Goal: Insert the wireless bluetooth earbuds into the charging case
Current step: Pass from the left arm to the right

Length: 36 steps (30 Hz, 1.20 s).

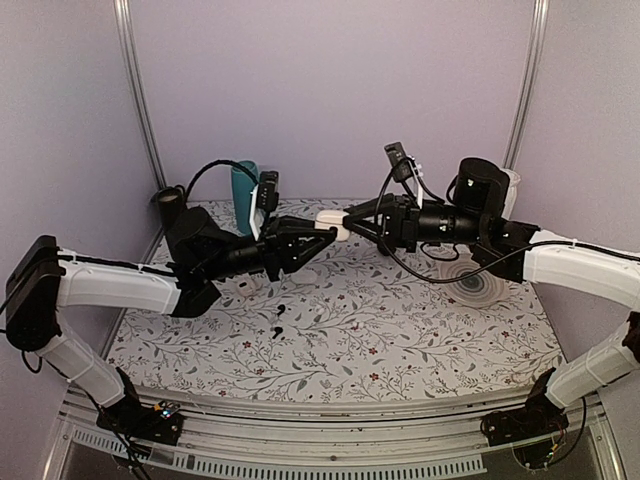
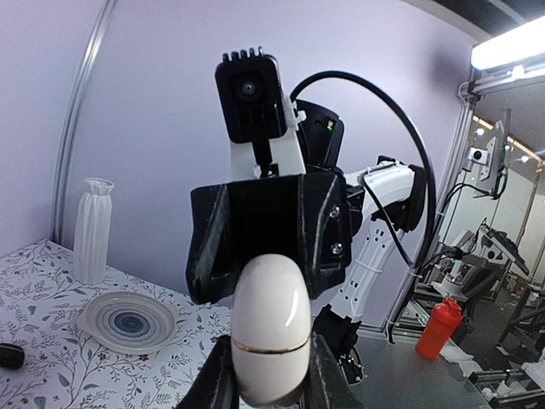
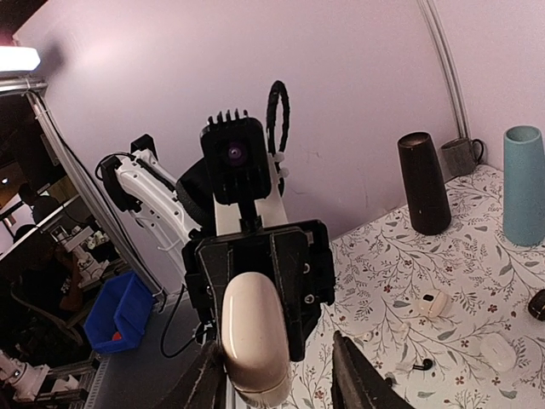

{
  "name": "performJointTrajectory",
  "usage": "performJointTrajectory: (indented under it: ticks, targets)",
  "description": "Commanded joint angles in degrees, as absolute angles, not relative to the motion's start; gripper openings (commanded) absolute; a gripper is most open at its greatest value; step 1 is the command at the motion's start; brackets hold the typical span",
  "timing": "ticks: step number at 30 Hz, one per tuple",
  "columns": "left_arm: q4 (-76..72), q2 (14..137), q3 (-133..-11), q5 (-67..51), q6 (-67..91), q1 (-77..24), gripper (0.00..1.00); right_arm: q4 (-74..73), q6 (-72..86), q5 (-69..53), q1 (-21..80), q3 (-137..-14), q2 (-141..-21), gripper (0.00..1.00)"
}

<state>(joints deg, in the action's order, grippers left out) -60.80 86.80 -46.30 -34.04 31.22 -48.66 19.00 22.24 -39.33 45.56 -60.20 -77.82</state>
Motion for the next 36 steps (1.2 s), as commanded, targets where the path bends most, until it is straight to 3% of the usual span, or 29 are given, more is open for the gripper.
performJointTrajectory:
  ticks: [1,9,14,16,25,29,36]
  targets:
    - [-62.88,87.71,-48.12,-34.36,32.32,-47.91,0.0,20.04,22.99,-40.21,46.32,-60.68,-79.13,0.4]
    - [-62.69,87.9,-48.4,-34.45,32.69,-47.7,0.0,20.23,22.94,-39.59,46.5,-60.54,-79.37,0.27]
    - [-62.5,87.89,-47.8,-33.64,32.77,-47.54,0.0,20.67,23.52,-39.88,46.52,-60.77,-79.75,0.09]
    - [-62.45,87.69,-47.56,-32.74,32.83,-47.41,0.07,21.12,23.85,-39.97,46.49,-60.62,-79.73,0.05]
    - [-57.57,85.18,-46.96,-29.57,29.63,-46.99,0.72,22.65,25.64,-38.6,46.55,-59.82,-79.26,0.04]
    - [-56.41,83.07,-44.62,-26.86,27.83,-46.63,0.94,22.64,26.48,-37.67,46.5,-59.85,-79.61,0.04]
    - [-51.93,80.03,-42.45,-23.34,25.41,-46.01,0.96,22.06,27.25,-34.94,46.15,-60.22,-79.67,0.04]
